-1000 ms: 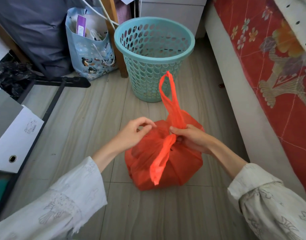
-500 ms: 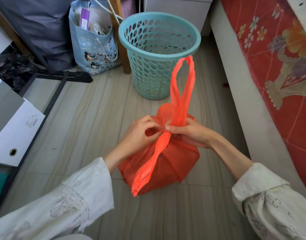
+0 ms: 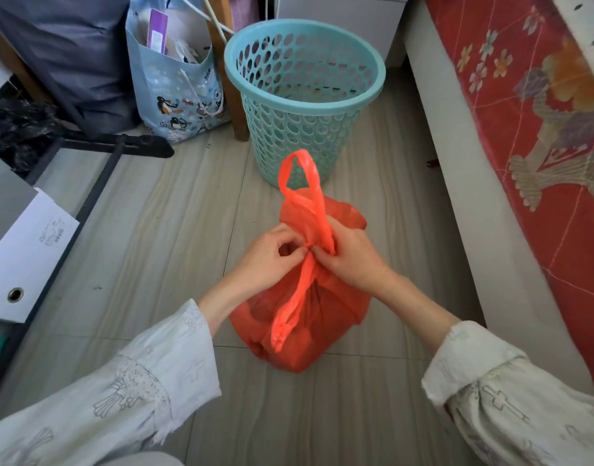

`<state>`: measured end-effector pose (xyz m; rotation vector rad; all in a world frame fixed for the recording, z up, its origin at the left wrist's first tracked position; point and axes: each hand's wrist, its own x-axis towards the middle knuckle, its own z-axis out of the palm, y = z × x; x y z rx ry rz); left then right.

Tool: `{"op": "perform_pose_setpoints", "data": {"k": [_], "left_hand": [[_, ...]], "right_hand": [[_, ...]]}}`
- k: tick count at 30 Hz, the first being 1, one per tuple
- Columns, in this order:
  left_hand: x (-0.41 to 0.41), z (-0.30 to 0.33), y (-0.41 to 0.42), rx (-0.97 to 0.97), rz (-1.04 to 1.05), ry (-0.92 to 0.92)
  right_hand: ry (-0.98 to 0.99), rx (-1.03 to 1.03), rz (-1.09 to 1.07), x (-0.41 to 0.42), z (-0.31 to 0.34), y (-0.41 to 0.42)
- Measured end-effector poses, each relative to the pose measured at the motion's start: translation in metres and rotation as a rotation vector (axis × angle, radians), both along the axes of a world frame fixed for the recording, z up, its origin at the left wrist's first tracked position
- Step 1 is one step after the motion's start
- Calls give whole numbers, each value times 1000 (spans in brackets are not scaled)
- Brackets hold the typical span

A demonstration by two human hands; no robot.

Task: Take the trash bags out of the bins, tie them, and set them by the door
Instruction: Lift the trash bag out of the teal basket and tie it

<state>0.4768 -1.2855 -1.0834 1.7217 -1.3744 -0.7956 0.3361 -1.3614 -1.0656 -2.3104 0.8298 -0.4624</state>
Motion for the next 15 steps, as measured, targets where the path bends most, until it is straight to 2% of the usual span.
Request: {"op": "perform_pose_setpoints", "data": {"k": [2, 4, 6, 8, 10, 13, 15], "left_hand": [[-2, 2, 0, 4, -1, -28], [-3, 3, 1, 7, -9, -27], [-4, 3, 3, 20, -30, 24], [-5, 2, 5, 30, -39, 60], [-6, 2, 6, 39, -25, 21], [-4, -2, 7, 39, -6, 9], [-3, -4, 8, 45, 0, 4]], "right_hand": [[23, -70, -23, 0, -3, 3], [41, -39, -81, 1, -7, 2], [34, 209, -220, 3, -5, 2], [-28, 619, -344, 5, -1, 1], [-74, 921, -374, 3, 2, -2], [-124, 1224, -413, -1, 5, -4], [-168, 1323, -418, -2, 3, -2]]}}
